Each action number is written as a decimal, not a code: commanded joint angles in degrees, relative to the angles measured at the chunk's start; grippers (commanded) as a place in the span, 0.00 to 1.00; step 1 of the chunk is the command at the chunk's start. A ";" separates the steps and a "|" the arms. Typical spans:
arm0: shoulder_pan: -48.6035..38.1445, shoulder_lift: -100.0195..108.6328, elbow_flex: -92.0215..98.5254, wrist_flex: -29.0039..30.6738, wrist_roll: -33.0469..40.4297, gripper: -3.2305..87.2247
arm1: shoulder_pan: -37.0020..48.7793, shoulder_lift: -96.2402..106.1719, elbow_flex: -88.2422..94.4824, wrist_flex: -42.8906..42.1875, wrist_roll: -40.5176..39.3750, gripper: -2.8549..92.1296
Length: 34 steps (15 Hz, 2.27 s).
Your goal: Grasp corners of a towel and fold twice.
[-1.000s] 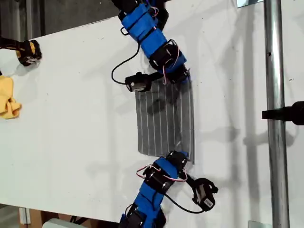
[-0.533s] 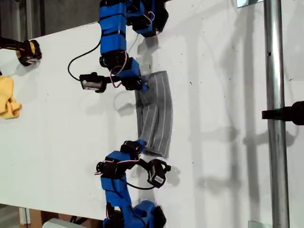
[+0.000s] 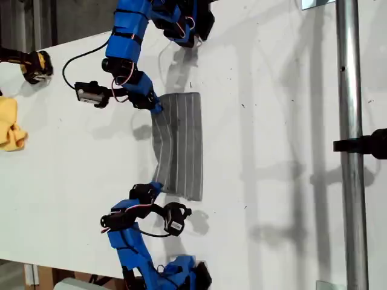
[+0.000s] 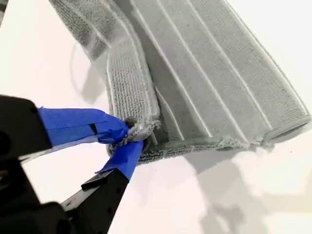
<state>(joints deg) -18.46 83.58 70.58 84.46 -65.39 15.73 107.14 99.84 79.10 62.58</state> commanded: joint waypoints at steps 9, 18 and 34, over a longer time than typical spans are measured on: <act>16.52 11.34 33.84 -27.25 -17.05 0.02 | -16.44 8.79 25.14 -18.81 13.10 0.03; 14.68 20.92 36.65 -15.47 -13.10 0.33 | -9.84 22.32 38.50 -8.44 17.14 0.30; 16.08 115.84 99.14 -11.78 -20.30 0.17 | -7.12 61.96 48.96 2.37 19.69 0.30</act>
<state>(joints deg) -2.20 198.98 169.98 73.48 -84.90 8.70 175.17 149.15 85.17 81.83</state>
